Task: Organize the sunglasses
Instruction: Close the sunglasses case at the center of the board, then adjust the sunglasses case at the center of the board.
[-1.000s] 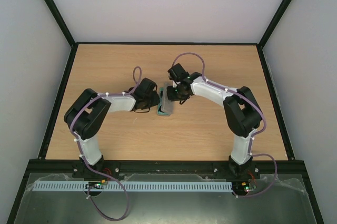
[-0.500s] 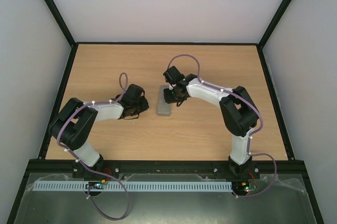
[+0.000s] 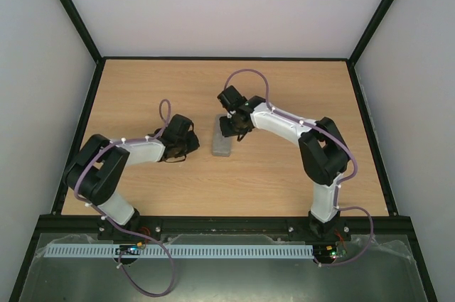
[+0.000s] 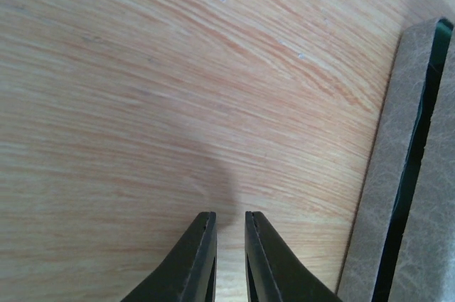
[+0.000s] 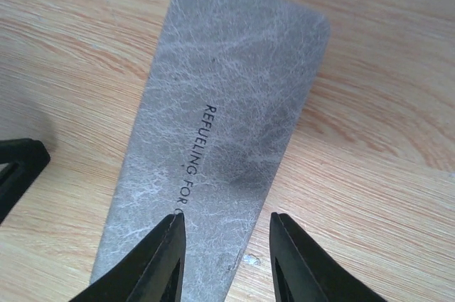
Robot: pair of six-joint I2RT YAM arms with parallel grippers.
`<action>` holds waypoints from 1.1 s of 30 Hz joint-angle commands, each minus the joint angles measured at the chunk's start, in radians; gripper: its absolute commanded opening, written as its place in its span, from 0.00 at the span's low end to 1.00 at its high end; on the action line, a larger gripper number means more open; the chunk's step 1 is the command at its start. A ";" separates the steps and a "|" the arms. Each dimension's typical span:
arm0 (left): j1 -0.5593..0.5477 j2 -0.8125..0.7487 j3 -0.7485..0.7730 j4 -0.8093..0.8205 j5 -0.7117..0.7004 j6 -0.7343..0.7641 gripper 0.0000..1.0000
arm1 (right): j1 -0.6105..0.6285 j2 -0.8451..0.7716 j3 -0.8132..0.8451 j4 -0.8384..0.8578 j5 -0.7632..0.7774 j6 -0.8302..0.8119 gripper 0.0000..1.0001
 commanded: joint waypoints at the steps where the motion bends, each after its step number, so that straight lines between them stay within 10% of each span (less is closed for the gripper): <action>1: 0.006 -0.035 -0.028 -0.105 -0.014 0.014 0.15 | 0.004 -0.050 0.044 -0.047 0.019 0.004 0.35; 23: 0.005 -0.161 -0.075 -0.172 -0.038 0.005 0.22 | 0.155 0.161 0.086 -0.112 0.237 0.009 0.31; 33: 0.005 -0.165 -0.071 -0.181 -0.038 0.009 0.22 | 0.155 0.000 0.084 -0.107 0.253 -0.008 0.36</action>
